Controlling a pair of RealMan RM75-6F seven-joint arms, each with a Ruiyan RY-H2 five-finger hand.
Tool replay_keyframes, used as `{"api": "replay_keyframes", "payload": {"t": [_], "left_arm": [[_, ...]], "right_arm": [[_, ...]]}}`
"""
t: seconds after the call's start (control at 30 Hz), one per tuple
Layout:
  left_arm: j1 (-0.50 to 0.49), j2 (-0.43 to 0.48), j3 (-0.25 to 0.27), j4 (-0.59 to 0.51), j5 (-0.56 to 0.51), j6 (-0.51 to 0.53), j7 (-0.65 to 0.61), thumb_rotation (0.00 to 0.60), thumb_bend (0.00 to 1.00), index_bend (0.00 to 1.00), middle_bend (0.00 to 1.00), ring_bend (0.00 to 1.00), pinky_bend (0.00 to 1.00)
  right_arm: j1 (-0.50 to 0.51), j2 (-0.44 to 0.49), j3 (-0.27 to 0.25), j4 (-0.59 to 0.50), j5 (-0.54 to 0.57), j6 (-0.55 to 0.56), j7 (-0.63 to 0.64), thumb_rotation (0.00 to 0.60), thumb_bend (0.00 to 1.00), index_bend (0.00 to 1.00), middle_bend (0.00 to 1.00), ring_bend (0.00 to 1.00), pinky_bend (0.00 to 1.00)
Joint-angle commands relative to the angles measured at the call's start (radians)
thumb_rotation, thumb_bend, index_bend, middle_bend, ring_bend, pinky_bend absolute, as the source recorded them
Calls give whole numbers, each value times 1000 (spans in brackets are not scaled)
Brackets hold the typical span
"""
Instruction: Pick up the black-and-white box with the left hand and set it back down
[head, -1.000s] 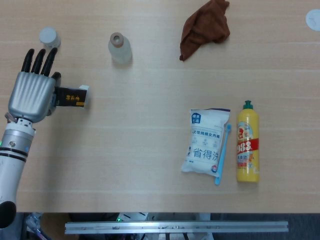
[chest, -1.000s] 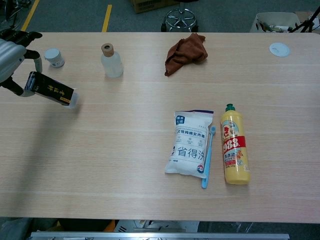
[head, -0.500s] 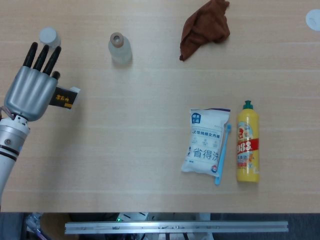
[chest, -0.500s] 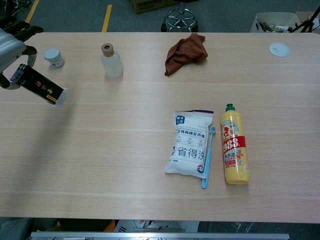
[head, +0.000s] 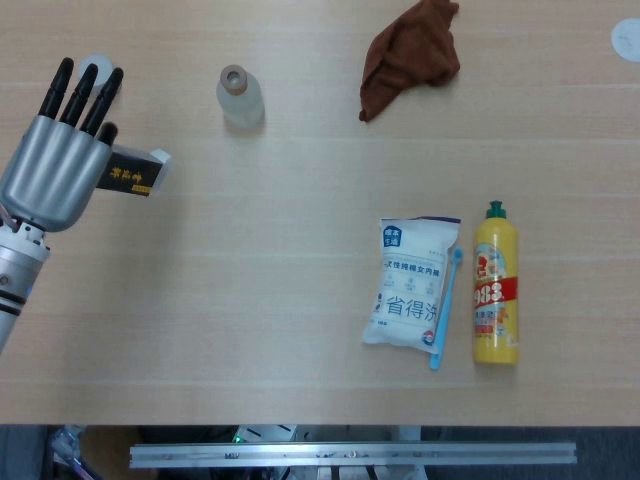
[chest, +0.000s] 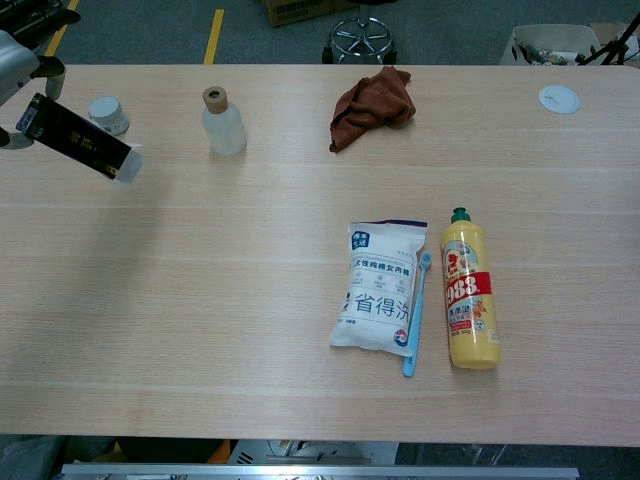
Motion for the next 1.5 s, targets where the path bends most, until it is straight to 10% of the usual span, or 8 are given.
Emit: {"api": "replay_keyframes", "payload": {"t": [0.03,0.67,1.03,1.5], "left_arm": [[7,0,16,21,4,-13,25,600,108,640,29,0,14],[49,-37,4,81,11,42,-25,600,98,720,69,0,14],[130,-48,-19,30,-164,-19,-393,600,98,713,69,0,14],[189,-141,12,154,-140,-118,-805,600,98,694,77,0,14]], "right_arm": [[0,0,-1,0,-1,0,0,600,209,472,349,336,466],[-3,-1,-1,1,0,4,-1,600,209,472,349,336,466],[-4,0,-1,-3,3,3,-2,600,209,472,349,336,466],[1,-3,-2,-13,4,-5,-23,600,209,472,349,336,466]]}}
